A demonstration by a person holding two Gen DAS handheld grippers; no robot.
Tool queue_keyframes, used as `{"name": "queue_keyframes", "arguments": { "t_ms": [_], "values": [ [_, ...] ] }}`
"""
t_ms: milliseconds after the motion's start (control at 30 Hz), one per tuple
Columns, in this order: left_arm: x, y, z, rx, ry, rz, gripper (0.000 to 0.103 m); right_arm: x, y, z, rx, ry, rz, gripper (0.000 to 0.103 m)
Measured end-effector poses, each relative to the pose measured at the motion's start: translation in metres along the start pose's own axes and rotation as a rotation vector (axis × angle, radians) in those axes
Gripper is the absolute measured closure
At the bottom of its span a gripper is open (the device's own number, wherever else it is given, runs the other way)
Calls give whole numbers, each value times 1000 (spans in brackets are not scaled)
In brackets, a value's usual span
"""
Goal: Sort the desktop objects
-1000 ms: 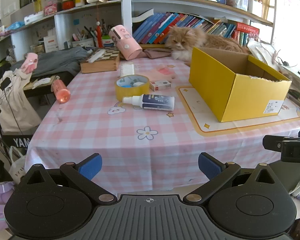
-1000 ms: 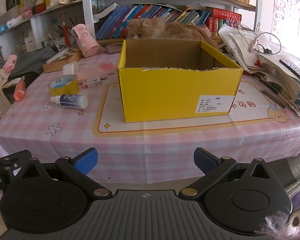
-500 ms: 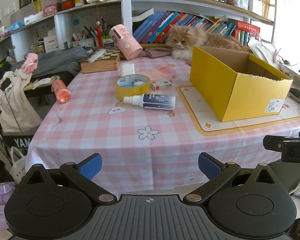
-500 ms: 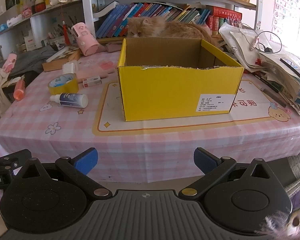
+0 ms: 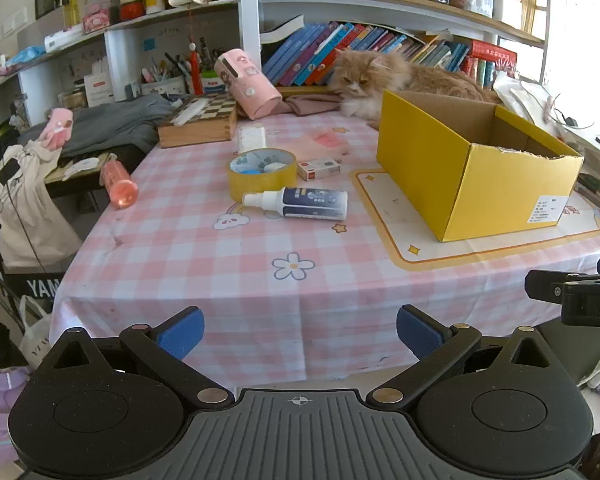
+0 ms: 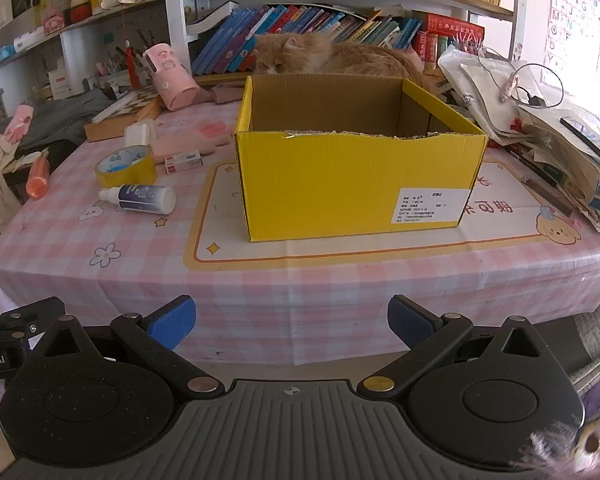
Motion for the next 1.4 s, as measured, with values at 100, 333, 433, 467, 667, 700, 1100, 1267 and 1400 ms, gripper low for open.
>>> {"name": "queue_keyframes", "arguments": {
  "t_ms": [100, 333, 433, 467, 667, 700, 1100, 1267, 1400],
  "values": [
    [0, 0, 0, 0, 0, 0, 0, 0, 0, 1, 0, 1, -3, 0],
    [1, 2, 1, -13, -2, 6, 0, 0, -1, 2, 2, -5, -5, 0],
    [3, 3, 0, -32, 6, 9, 0, 1, -3, 2, 4, -5, -12, 0],
    [3, 4, 0, -33, 9, 11, 0, 1, -4, 2, 5, -4, -15, 0],
    [6, 2, 1, -35, 14, 14, 0, 6, -9, 2, 9, 4, -38, 0],
    [7, 2, 1, -35, 14, 13, 0, 6, -10, 2, 11, 3, -43, 0],
    [9, -5, 6, -59, 1, -8, 0, 12, -18, 2, 41, 20, -71, 1],
    [9, -15, 5, -47, -1, -31, 0, 16, -28, 4, 78, 29, -81, 2],
    [10, -27, 2, -23, 7, -50, 0, 22, -40, 7, 111, 39, -92, 2]
  ]
}}
Point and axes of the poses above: each gripper's, at about its wrist camera, not at the fingertips, and z roughly the way its jaws point, y to its right, x to its top, the point moved 7 cm from there along z, roughly the way its jaws point, and after that the axes turned 11 degrees about -z, right-handed, at the moved point
